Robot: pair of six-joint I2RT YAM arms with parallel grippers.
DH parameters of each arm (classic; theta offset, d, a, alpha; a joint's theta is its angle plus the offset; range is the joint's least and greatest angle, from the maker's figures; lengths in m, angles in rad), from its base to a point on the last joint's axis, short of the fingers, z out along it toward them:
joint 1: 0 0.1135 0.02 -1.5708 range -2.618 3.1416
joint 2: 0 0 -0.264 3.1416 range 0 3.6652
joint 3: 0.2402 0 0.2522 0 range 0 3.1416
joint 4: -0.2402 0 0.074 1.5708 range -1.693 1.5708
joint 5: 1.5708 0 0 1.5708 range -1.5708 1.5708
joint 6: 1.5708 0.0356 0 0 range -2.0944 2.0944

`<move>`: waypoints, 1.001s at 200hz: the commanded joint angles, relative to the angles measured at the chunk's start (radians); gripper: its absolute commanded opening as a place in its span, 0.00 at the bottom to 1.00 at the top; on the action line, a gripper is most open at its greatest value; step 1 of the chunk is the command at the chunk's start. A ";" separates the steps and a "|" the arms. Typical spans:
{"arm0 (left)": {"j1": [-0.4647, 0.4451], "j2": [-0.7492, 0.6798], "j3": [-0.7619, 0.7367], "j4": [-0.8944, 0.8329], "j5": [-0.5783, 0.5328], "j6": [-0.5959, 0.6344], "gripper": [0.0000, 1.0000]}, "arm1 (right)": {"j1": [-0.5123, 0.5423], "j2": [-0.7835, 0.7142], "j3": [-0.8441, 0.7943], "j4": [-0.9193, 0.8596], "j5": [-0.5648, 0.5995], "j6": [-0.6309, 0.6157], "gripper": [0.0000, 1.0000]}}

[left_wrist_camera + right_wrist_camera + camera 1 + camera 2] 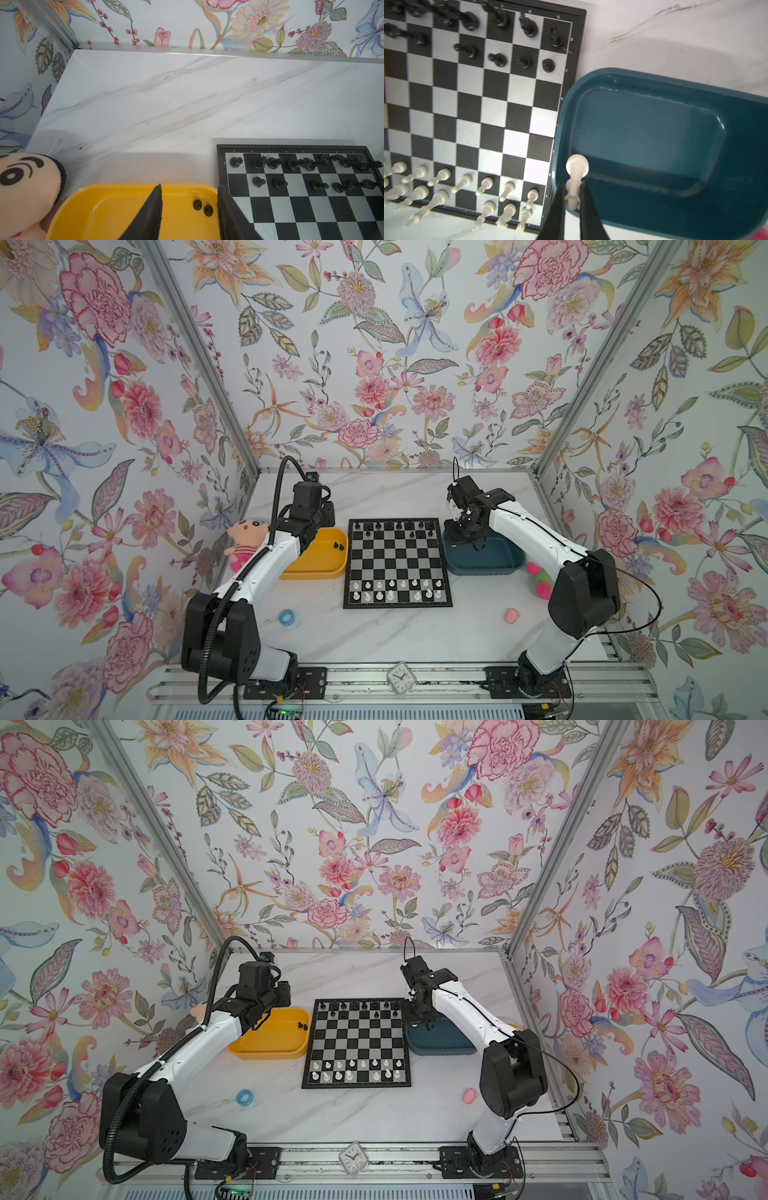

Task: Set up the chess pieces on the board
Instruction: 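Lift the white king and carry it over the board's nearest rows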

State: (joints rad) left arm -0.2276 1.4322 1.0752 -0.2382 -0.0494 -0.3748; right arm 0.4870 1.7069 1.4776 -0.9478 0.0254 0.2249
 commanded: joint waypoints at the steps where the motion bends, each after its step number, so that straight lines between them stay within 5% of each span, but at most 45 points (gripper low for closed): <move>1: 0.017 -0.029 -0.022 0.033 0.021 0.023 0.45 | 0.056 -0.040 0.028 -0.093 -0.020 0.023 0.03; 116: 0.027 -0.115 -0.112 0.066 0.067 0.053 0.45 | 0.413 0.006 0.007 -0.101 -0.045 0.155 0.01; 200: 0.028 -0.185 -0.173 0.080 0.071 0.044 0.45 | 0.484 0.053 -0.069 0.012 -0.068 0.174 0.01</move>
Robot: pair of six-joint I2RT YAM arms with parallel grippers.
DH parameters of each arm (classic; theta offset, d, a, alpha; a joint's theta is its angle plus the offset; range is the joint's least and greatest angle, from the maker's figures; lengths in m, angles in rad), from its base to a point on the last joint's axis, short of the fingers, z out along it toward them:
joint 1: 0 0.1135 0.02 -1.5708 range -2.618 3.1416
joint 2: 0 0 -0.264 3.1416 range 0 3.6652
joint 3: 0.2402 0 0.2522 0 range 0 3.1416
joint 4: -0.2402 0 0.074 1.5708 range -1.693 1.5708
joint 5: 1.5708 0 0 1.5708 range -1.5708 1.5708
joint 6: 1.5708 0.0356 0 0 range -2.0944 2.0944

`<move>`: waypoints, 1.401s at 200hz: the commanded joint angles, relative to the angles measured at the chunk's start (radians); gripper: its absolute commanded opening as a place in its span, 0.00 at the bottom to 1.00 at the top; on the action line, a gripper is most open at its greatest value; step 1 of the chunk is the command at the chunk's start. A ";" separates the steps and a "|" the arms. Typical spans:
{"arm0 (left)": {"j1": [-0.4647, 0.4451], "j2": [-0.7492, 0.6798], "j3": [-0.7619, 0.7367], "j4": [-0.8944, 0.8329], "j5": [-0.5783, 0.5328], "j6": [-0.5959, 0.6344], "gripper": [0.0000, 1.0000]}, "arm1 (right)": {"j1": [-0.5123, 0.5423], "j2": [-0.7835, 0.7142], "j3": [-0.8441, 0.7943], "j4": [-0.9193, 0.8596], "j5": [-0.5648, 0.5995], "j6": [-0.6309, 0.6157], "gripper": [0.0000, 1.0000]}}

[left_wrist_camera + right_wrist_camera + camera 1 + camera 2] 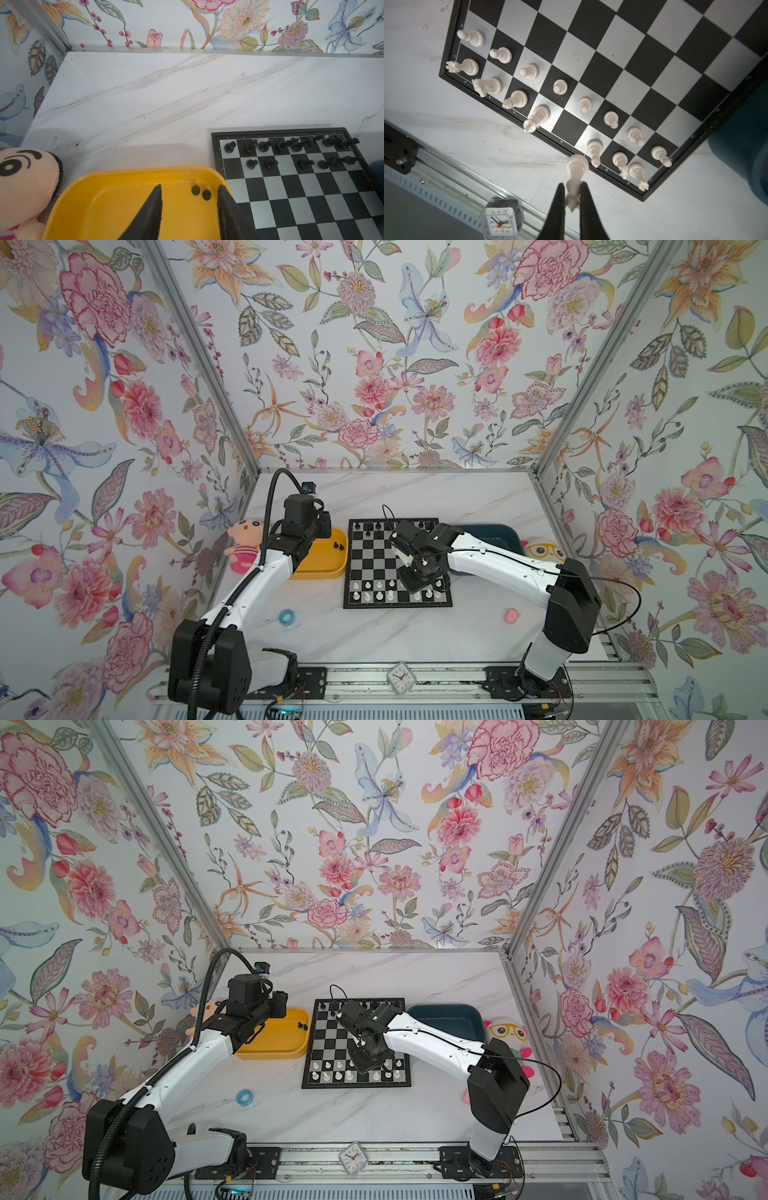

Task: Set up the chess pieces on the board
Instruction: 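Lift the white king and carry it over the board's nearest rows, then lower the white king onto the board and open the right gripper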

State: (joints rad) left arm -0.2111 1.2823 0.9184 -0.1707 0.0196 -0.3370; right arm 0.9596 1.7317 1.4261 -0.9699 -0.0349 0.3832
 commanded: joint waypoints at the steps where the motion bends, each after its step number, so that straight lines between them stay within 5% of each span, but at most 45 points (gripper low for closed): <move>1: 0.012 -0.036 -0.017 0.013 0.002 0.007 0.45 | 0.012 0.029 -0.018 0.035 -0.008 0.016 0.01; 280: 0.012 -0.067 -0.045 0.017 -0.006 0.005 0.45 | 0.037 0.129 -0.072 0.140 -0.006 0.029 0.05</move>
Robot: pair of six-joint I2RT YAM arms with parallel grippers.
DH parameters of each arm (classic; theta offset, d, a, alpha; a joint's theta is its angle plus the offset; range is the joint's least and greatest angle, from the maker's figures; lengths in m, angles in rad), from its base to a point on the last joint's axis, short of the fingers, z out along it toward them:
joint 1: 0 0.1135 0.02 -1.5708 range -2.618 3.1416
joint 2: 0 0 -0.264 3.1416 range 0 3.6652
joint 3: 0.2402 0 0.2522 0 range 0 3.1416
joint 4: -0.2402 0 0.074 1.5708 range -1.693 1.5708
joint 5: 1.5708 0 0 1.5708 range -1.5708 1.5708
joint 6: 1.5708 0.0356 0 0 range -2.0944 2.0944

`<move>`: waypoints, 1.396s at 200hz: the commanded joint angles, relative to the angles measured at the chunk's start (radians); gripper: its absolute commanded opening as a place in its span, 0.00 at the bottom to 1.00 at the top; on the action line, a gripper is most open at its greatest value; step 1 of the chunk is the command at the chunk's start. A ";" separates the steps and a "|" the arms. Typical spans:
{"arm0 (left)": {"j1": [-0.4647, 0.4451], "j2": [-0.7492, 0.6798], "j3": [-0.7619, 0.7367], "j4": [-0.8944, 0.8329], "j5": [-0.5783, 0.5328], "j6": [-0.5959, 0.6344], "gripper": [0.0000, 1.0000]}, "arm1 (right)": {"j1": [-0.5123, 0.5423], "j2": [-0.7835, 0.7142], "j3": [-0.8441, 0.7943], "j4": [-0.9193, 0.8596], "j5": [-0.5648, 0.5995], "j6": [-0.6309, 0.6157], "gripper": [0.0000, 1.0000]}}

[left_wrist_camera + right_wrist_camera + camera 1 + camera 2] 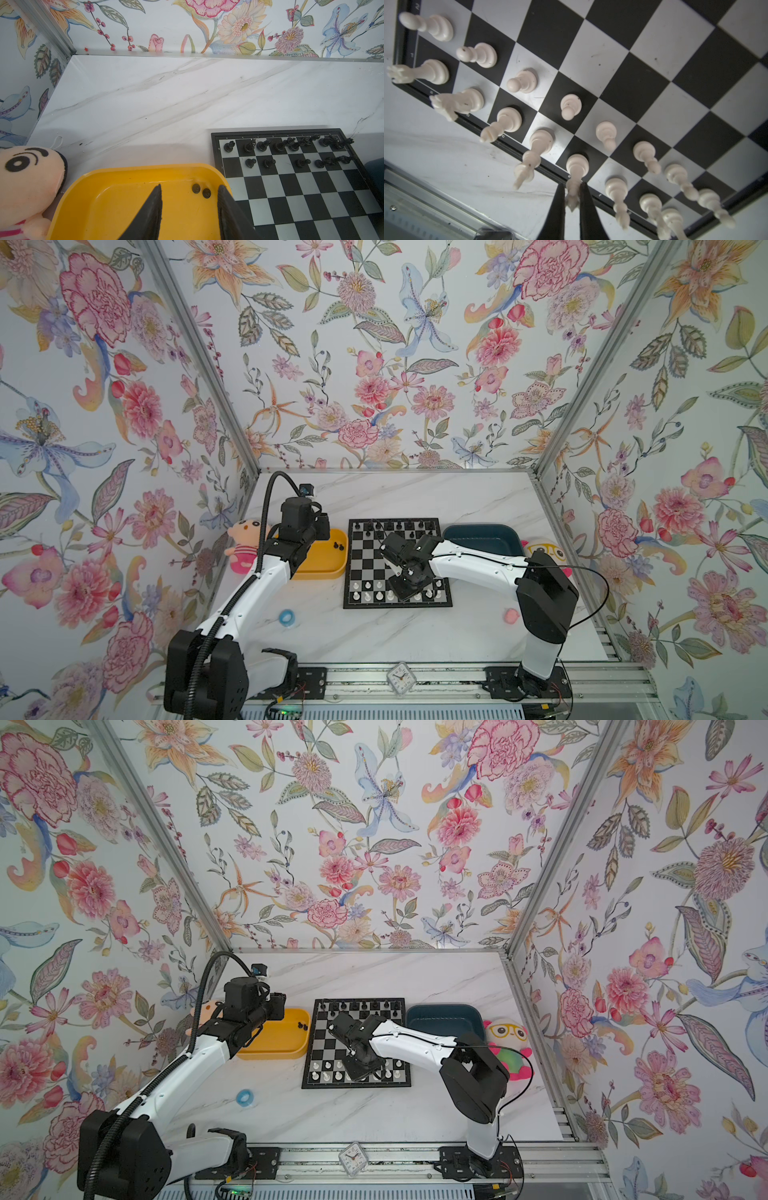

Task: Set up the chess pieces on the board
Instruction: 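Lower the white king onto the board and open the right gripper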

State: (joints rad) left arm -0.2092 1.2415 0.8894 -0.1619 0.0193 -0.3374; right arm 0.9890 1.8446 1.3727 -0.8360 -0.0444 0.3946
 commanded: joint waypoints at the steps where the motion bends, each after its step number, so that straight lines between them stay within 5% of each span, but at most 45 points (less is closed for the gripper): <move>1: 0.009 -0.026 -0.016 0.009 -0.005 0.005 0.45 | 0.008 0.016 -0.019 0.006 0.004 0.018 0.05; 97: 0.009 -0.037 -0.024 0.010 -0.002 0.006 0.45 | 0.018 -0.020 -0.024 0.006 0.029 0.033 0.26; 185: 0.010 -0.029 -0.017 0.004 -0.008 0.012 0.46 | 0.009 -0.120 0.007 0.008 0.053 0.036 0.29; 279: 0.009 0.063 0.085 -0.123 0.013 0.054 0.45 | -0.213 -0.327 -0.023 0.013 0.120 -0.028 0.31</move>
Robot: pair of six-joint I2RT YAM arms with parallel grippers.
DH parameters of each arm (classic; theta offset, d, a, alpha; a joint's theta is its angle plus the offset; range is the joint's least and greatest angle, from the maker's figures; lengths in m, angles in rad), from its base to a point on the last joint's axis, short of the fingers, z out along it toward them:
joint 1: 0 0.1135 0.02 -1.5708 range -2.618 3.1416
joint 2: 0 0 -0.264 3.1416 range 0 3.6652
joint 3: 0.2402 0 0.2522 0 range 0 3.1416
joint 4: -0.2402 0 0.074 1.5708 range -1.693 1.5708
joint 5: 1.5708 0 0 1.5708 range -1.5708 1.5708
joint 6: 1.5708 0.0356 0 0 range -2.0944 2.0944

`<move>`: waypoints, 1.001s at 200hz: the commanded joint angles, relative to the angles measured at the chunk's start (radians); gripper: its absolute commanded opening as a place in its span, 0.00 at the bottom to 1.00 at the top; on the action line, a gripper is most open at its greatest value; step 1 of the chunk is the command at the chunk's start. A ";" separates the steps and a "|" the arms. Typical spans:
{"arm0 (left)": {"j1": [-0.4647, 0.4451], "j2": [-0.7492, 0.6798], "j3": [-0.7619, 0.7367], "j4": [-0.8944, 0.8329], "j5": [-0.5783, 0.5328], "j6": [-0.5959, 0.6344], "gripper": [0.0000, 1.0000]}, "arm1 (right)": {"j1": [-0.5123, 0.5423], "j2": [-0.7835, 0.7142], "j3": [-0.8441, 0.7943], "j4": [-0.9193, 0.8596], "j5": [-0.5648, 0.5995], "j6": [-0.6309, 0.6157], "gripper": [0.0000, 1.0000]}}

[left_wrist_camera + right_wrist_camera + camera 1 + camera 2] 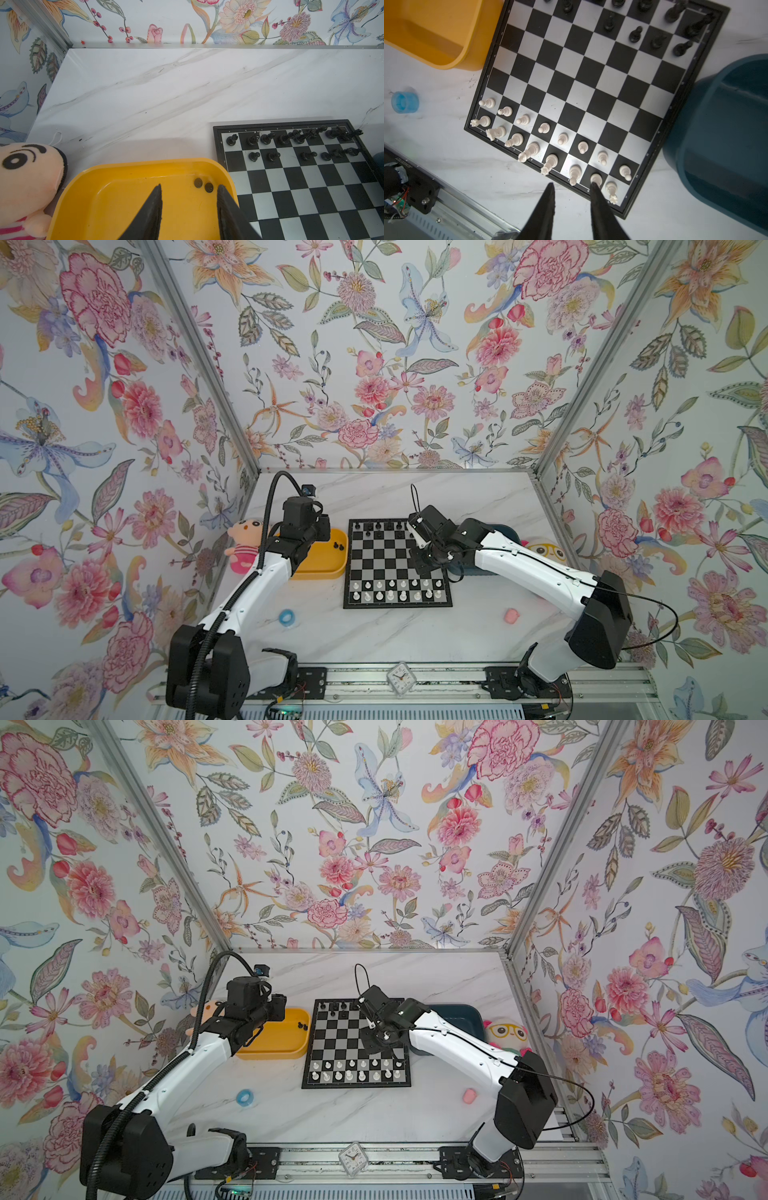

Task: Set up the chess pieces on the board
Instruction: 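Lower the white king onto the board and open the right gripper, then return the right gripper over the teal tray while the left lowers toward the yellow tray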

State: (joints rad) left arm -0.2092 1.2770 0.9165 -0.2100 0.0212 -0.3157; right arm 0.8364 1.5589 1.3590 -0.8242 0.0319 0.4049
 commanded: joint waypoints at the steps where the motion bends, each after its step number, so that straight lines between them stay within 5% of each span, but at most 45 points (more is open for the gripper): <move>1: 0.010 0.029 0.060 -0.077 0.012 0.033 0.45 | -0.064 -0.042 -0.009 0.001 0.044 -0.039 0.31; 98: 0.011 0.268 0.235 -0.368 0.037 0.070 0.43 | -0.415 -0.080 -0.078 0.257 -0.107 -0.075 0.31; 200: 0.013 0.464 0.281 -0.337 0.120 0.055 0.41 | -0.471 0.041 -0.037 0.282 -0.189 -0.083 0.30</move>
State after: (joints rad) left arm -0.2085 1.7172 1.1641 -0.5564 0.1097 -0.2577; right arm 0.3748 1.5925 1.2888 -0.5552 -0.1360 0.3359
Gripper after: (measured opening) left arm 0.404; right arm 0.298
